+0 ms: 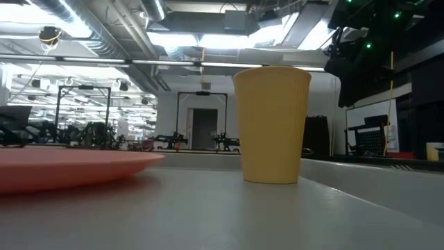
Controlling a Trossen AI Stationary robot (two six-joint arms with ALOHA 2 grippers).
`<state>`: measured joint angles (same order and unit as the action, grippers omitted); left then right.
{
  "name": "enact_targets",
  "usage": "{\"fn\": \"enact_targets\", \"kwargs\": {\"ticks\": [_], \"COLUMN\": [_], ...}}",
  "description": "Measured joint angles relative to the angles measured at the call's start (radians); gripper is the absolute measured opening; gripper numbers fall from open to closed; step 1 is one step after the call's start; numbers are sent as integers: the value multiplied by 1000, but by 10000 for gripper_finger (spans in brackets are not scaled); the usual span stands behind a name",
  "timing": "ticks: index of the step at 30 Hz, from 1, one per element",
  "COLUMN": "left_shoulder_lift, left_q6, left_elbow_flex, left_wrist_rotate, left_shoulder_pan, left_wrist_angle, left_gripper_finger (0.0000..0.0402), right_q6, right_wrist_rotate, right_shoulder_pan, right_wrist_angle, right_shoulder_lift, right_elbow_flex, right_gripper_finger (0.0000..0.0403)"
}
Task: Pick and place plate/cup/fork/spoon on tray
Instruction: Put the pink plate on the gray tray to the left of the yellow cup
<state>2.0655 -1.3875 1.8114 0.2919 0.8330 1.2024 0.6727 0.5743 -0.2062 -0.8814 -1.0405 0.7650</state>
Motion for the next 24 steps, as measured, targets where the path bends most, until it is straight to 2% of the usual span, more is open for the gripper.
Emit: {"fn": "enact_targets", "kwargs": {"ticks": [10,16,21,24], "left_shoulder_lift": [-19,-19,-19,-23], "left_q6": [55,4,-51,-17], "left_elbow_flex": [0,0,0,-26], "left_wrist_rotate": [10,24,94,151], "left_shoulder_pan": [0,-5,-6,-6], "left_wrist_angle": [83,198,366,358], "left_gripper_finger": [81,80,80,80], "right_q6": [0,0,4,3], "right_wrist_rotate": [-1,-1,-2,-2], "right_shoulder_pan": [0,0,0,0], "right_wrist_angle": [0,0,0,0], "right_shoulder_lift": [0,0,0,0], "right_elbow_flex": [0,0,0,0], "right_gripper_finger": [121,121,121,121]}}
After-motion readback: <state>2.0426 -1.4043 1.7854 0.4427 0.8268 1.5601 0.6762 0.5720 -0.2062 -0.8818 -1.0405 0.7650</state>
